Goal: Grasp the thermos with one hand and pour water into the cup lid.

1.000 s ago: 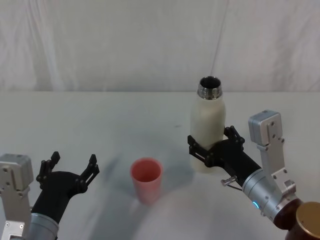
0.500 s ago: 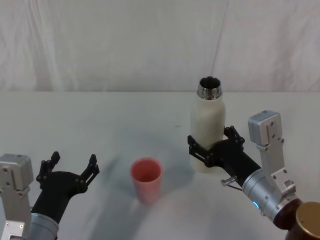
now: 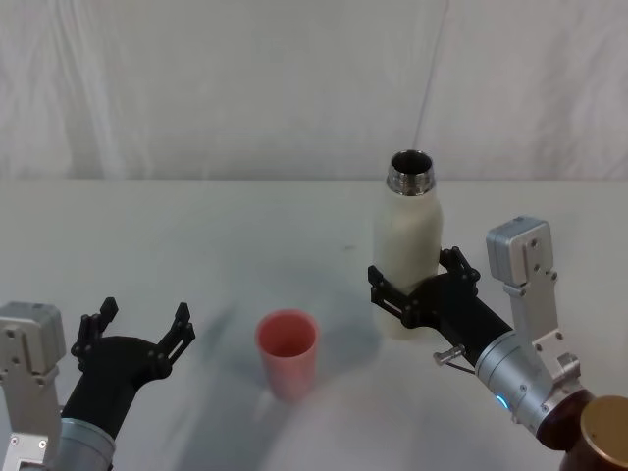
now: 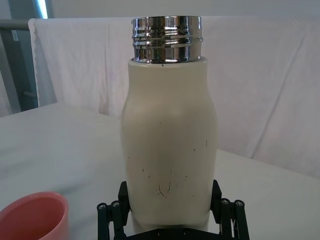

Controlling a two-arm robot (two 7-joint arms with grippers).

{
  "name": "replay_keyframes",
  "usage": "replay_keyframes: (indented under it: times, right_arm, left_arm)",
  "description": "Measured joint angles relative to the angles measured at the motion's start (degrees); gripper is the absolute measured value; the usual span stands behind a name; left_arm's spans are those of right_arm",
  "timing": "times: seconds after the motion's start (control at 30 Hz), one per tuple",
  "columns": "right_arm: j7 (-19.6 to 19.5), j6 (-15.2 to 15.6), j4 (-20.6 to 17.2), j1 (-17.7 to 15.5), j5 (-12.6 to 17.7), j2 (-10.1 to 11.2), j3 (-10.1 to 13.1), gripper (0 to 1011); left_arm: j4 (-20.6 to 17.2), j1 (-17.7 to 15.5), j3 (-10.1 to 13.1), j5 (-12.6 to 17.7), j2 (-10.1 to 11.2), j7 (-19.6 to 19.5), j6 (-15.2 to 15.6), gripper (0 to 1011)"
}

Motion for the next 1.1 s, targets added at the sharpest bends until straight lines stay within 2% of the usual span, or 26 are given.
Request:
replay_keyframes:
  times: [0.37, 0.53, 0.8, 1.1]
  right_arm:
    - [-0.2, 0.0, 0.1, 0.2, 0.2, 0.2, -0.3, 950]
    - [-0.2, 0.0, 1.5, 1.3, 0.5, 0.4, -1.2, 950]
    - [0.1, -0.6, 6.7, 5.0, 1.3, -0.3, -2.1, 950]
    - [0.2, -2.6, 13.0, 9.3, 2.9, -2.0, -2.2, 950]
  left_arm:
    - [0.0, 0.0, 0.0, 0.0, 0.0, 0.0, 0.0, 1001]
    - [0.0, 0.0, 0.0, 0.0, 0.0, 0.0, 0.0, 1001]
    - [0.0, 0.0, 0.0, 0.0, 0.0, 0.0, 0.0, 1001]
    - [0.0, 0.0, 0.0, 0.0, 0.0, 0.0, 0.0, 1001]
